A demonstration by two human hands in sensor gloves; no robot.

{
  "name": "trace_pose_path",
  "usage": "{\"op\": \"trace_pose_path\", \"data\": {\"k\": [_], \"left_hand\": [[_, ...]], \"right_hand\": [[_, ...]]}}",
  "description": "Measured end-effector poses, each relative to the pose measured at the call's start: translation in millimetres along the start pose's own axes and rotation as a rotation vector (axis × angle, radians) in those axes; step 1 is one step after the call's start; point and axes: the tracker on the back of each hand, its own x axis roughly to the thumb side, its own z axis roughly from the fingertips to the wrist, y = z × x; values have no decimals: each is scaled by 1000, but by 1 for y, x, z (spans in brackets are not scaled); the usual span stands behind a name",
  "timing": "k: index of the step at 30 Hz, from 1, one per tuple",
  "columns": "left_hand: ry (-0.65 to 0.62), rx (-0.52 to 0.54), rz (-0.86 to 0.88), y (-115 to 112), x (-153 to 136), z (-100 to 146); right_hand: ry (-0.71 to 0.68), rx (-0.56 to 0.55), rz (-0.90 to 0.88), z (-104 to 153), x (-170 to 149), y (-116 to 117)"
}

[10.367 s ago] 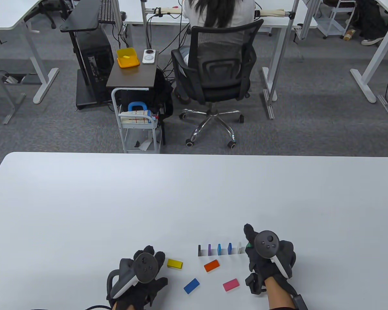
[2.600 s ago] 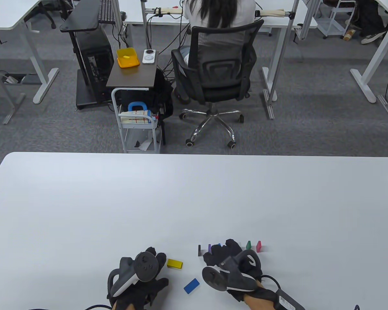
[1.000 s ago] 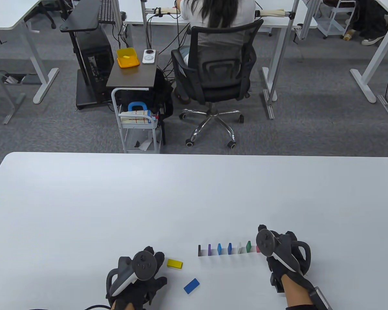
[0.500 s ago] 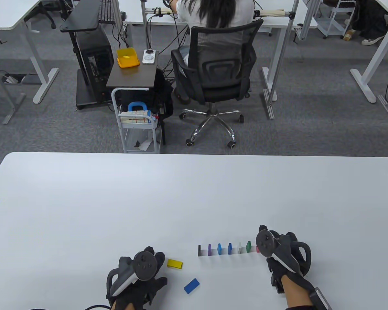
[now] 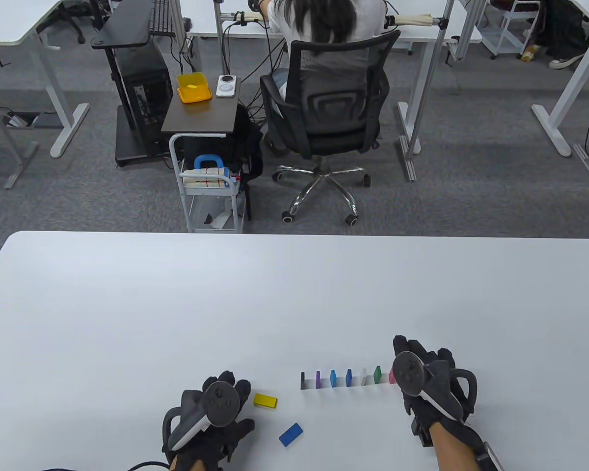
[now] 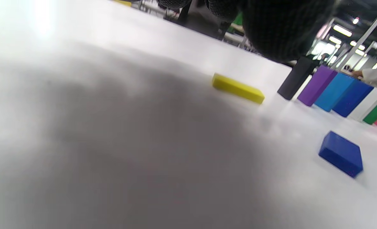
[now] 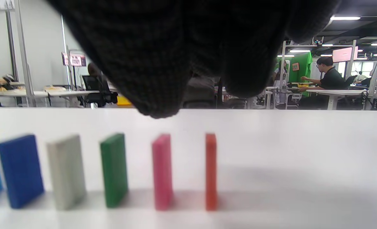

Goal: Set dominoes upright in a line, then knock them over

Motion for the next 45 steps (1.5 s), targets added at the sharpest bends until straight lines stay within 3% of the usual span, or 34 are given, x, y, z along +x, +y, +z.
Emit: {"op": "trace_pose_path", "data": {"k": [2,5,9,12,15,19,25,31,45], "left_hand": [[-12,44,18,2,2,0],[-27,25,20,0,7,-2],[-52,16,-35,-2,21,-5],[-63,-27,-196,3,39,-13],[-52,9,-354,12,59,-20],[-48,-15,-271,19,75,-38],[-43,-39,-229,3,65,-54],[-45,-44,-328,-13,61,-59],[-114,85,-427,-16,78,-56]], "right_hand": [[-21,-31,-32,7,4,-12],[-43,-37,-41,17,7,-20],[-23,-22,-109,27,0,-16],[-43,-33,-171,34,-1,-5],[-51,-46,-181,38,1,-3],[-36,-12,-268,40,-2,-4],[-42,30,-246,43,-1,6],[-66,45,-219,41,9,9],[-8,68,-235,37,-3,15]]}}
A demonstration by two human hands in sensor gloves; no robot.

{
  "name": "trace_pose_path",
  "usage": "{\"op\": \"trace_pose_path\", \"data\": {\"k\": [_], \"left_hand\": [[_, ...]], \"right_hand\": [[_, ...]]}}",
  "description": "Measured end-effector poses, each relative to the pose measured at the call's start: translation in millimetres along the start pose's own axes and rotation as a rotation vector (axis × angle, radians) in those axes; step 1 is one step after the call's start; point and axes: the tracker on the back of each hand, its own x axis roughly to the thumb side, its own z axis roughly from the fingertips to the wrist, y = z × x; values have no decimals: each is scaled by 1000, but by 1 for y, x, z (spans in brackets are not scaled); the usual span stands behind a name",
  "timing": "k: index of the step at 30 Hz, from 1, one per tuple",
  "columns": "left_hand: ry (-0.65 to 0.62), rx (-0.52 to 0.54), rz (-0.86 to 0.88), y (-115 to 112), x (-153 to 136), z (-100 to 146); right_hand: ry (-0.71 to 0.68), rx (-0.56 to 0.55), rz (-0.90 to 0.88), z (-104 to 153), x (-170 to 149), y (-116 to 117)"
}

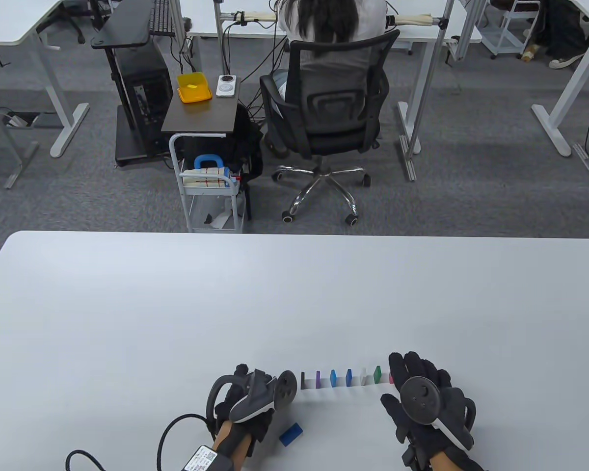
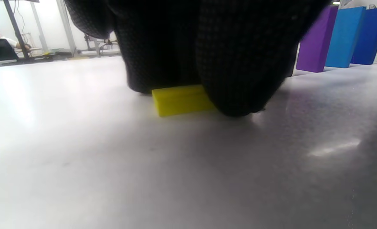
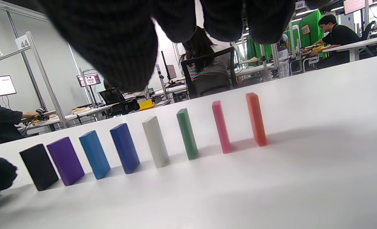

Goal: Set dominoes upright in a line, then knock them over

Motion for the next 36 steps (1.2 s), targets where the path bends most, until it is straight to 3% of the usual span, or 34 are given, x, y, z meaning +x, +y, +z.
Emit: {"op": "trace_pose_path", "data": {"k": [4,9,16,20,26,36], "left_hand": [[-25,-13,-9,1,2,-2],[-23,3,103,5,-6,1],[-8,173,362,17,-25,5],[-13,208,518,17,-28,2],[-5,248,541,12,-23,-1],[-11,212,605,-3,-20,-11]], "right_hand": [[8,-10,-16,0,-2,-1],[23,-4,-11,-2,-6,-1],[37,-14,-31,-4,-10,-3],[42,-10,-26,-4,-11,-2],[54,-14,-44,-4,-14,-4],[52,6,-62,-5,-16,-2]]}}
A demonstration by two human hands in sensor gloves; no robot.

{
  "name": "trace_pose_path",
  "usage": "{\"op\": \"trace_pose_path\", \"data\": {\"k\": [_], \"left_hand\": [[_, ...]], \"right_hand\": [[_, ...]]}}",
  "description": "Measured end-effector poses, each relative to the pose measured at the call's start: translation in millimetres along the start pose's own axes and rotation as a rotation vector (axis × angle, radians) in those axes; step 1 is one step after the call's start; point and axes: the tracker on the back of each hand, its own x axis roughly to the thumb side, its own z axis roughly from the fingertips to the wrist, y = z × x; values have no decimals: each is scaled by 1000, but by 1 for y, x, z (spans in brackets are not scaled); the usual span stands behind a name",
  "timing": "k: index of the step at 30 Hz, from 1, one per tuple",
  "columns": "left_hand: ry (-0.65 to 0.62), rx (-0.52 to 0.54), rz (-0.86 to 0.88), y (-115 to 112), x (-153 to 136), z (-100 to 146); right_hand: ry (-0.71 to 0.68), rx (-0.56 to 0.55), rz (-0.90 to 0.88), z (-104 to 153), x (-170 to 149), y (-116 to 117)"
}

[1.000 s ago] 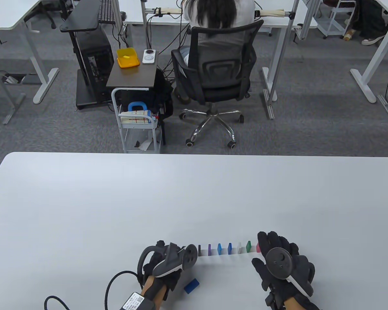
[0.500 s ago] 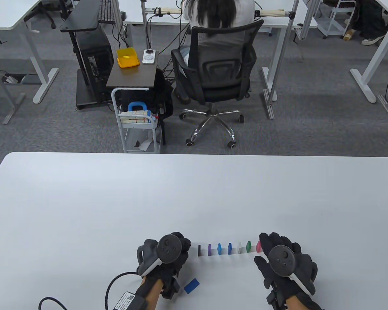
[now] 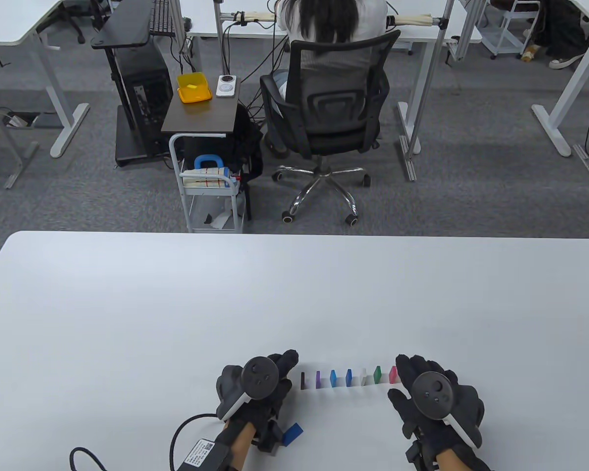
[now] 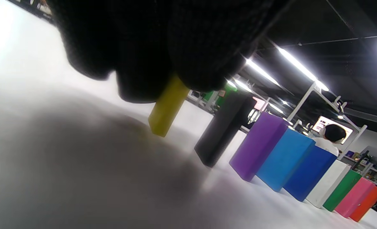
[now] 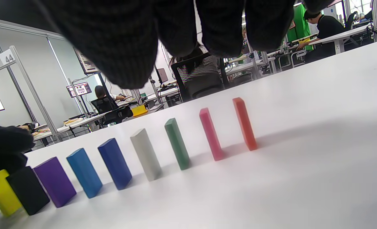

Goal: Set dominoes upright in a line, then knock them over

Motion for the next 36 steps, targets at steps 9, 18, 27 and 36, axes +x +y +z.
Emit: {"op": "trace_pose_path", "data": {"k": [9,18,27,36], "left_hand": [[3,-54,-28,-7,0,-3],[21,-63,-36,-8,1,-4],[69,-78,-68,-3,1,2],[-67,111,-101,39,38,36]], "right_hand": [[-3,19,19,0,0,2],[0,20,22,-1,-1,3],[-3,17,37,0,1,0],[-5,-16,77,2,3,-3]]}}
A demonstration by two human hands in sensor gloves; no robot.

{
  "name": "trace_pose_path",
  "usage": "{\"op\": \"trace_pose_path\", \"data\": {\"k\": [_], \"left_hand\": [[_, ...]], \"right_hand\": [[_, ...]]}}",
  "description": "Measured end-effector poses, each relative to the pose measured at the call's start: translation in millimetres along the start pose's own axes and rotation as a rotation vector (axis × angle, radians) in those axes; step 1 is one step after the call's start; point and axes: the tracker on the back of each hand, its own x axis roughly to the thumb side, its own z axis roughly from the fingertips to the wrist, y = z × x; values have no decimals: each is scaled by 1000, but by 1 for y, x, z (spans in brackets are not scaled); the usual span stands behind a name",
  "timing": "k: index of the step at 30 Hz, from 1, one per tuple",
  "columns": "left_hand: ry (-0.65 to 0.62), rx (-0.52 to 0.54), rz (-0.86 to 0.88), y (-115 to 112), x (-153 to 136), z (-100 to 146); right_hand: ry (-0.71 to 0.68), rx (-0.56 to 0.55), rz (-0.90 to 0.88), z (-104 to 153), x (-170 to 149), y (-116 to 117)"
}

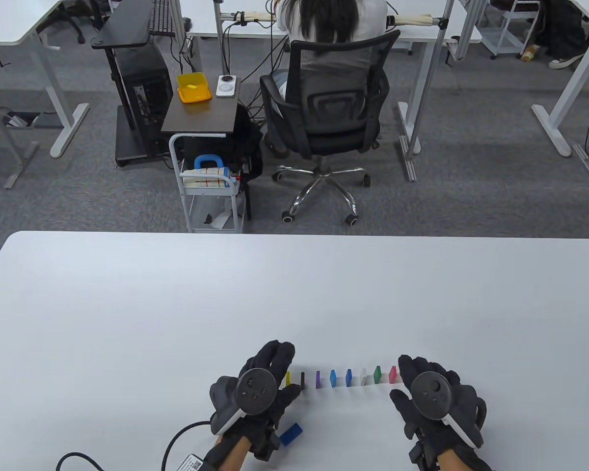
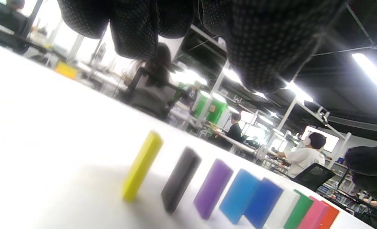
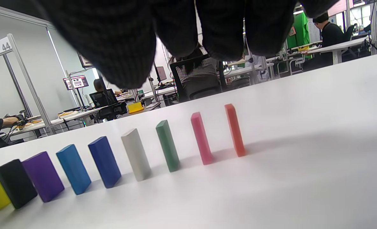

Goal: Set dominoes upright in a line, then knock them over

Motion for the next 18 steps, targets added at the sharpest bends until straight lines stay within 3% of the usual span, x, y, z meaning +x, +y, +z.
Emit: {"op": "trace_pose_path", "data": {"k": [3,9,16,18], "left_hand": [[-19,-65,-132,-4,15,5],[21,-418,-365,-42,34,5],[25,-557,-585,-74,46,9],[15,-545,-597,-74,49,9]], "right_hand": [[-13,-13,9,2,2,-1],[-27,-5,10,3,4,0],[-34,7,29,3,6,1],[-36,11,24,3,6,2]]}}
